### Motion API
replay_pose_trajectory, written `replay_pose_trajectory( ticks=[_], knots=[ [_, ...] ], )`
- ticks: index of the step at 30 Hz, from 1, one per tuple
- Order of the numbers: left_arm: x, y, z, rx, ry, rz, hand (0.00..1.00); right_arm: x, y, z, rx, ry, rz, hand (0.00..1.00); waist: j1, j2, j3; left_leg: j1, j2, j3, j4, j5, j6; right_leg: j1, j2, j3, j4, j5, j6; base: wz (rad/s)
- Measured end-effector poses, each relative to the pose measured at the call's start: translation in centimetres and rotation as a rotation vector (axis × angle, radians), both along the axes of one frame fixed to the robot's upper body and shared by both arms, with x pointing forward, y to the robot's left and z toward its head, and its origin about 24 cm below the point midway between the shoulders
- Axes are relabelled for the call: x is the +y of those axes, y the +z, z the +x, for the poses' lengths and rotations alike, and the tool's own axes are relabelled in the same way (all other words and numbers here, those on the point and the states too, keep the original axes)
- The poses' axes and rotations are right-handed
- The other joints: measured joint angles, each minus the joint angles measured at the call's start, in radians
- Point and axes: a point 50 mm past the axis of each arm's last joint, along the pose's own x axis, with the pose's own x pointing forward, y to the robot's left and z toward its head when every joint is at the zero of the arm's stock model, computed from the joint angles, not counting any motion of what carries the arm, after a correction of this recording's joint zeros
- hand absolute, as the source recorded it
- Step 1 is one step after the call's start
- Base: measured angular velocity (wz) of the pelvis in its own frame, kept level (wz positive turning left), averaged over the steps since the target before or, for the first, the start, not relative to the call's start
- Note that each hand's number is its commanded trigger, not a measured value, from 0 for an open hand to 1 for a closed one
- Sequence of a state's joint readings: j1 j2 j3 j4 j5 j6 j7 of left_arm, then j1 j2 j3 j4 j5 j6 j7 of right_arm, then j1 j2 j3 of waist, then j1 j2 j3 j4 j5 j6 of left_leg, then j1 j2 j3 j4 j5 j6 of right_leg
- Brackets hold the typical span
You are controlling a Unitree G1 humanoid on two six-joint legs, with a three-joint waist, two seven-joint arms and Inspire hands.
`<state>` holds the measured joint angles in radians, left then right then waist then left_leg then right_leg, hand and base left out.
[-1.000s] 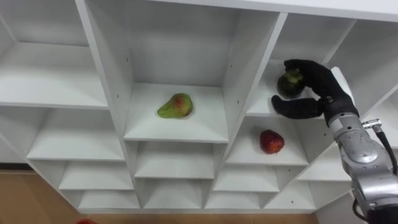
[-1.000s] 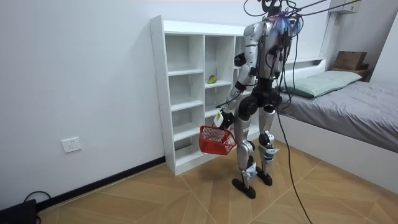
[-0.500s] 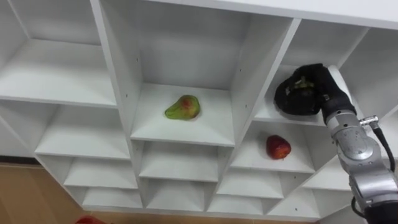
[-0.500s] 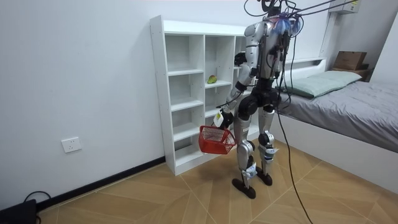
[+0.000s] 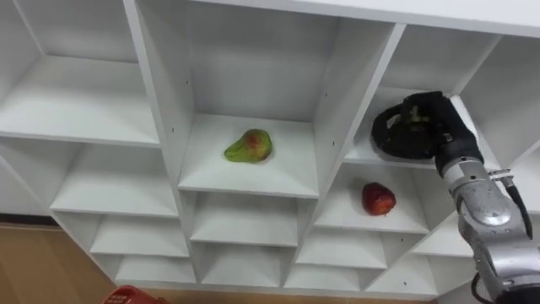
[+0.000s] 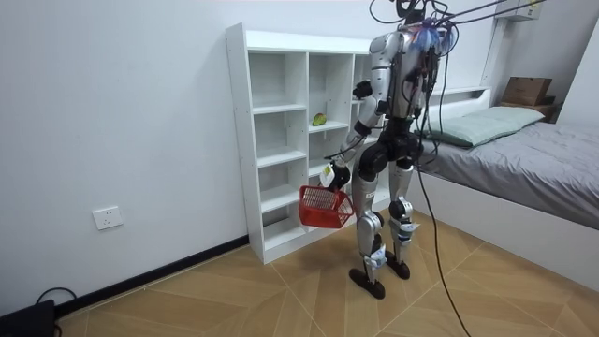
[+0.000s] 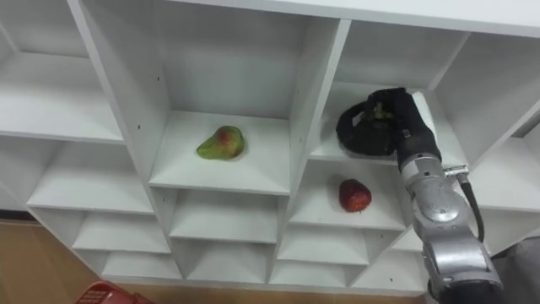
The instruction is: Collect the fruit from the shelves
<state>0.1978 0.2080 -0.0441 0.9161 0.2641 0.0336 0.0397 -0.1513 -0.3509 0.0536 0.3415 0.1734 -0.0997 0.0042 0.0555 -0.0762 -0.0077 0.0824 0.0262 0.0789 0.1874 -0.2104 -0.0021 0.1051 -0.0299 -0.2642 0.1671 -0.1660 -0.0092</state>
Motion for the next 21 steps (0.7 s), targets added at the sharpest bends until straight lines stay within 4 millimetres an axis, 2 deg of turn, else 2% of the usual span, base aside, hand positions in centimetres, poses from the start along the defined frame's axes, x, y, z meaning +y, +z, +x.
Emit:
replay_pose_trajectory(
  ticks=[6,14,21],
  knots=[
    [-0.2,0.0,0.3,-0.024,0.0,0.011,1.0,0.8,-1.0,-1.1,-0.016,-0.015,0.202,1.0,-0.015,0.011,0.0018,-0.001,0.002,0.002,-0.002,0.0,0.0,-0.002,0.002,0.0,0.0,0.0,0.0,0.0],
    [-1.5,-0.2,1.1,-0.06,0.06,-0.043,1.0,2.2,-1.9,-3.0,-0.03,0.099,0.408,1.0,-0.028,0.027,0.0006,0.003,0.003,0.014,-0.006,-0.001,0.0,-0.003,0.003,0.016,0.002,0.0,0.0,-0.04],
    [-1.6,-0.2,1.5,-0.065,0.084,-0.08,1.0,3.3,-2.2,-4.4,-0.017,0.194,0.559,1.0,-0.029,0.04,-0.0028,-0.005,0.007,0.031,-0.006,-0.001,-0.001,-0.02,0.005,0.024,0.005,0.002,-0.002,-0.07]
  ],
)
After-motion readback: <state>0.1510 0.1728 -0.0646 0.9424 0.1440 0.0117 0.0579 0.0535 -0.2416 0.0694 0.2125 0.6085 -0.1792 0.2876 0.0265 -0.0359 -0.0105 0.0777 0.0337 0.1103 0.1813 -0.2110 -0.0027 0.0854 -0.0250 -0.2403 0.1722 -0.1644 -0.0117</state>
